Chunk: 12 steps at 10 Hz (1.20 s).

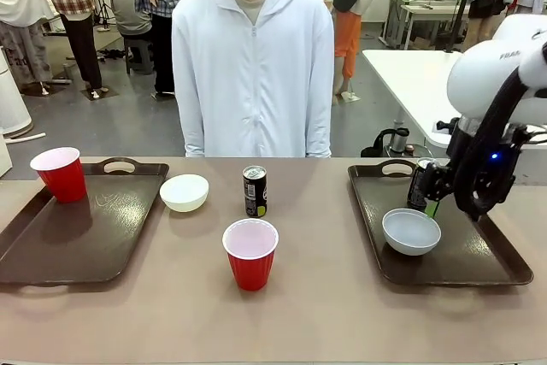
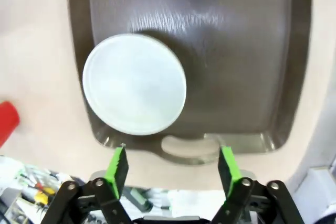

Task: Prepare tableware on both trays.
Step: Pick up a Picnic Bowl from the table and place it on a Handle tray.

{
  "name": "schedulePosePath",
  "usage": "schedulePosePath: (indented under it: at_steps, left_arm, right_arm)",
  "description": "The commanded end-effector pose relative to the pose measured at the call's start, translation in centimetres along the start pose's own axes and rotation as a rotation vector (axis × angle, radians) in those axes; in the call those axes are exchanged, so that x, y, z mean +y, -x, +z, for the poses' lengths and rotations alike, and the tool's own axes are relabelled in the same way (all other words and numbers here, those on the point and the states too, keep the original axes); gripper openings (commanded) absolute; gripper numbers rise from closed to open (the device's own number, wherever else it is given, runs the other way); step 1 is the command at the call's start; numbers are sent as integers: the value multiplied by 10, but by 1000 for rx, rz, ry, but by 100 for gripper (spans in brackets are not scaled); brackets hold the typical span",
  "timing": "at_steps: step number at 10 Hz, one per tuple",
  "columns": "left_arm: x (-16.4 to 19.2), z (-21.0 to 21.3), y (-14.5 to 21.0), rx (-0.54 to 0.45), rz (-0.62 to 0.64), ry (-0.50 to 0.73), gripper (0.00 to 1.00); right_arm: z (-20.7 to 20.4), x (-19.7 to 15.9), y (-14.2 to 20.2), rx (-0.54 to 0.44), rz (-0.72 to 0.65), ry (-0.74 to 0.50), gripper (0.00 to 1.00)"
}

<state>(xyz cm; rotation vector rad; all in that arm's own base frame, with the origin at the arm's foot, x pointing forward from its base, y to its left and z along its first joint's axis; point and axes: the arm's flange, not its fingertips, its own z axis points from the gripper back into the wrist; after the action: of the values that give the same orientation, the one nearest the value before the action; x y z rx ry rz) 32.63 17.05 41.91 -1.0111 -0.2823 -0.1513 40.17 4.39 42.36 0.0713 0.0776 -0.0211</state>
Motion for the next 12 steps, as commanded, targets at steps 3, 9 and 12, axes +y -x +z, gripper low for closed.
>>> schedulePosePath:
  at_steps: [3, 9, 12]
  left_arm:
    - [-1, 1, 1, -9, -9, 13, 100]
    - [-1, 1, 1, -9, -9, 13, 100]
    - [-1, 1, 1, -9, -9, 13, 100]
  right_arm:
    - [22, 16, 22, 15, -1, 94, 100]
    - [24, 11, 23, 4, -10, 36, 100]
    - [24, 11, 23, 4, -10, 36, 100]
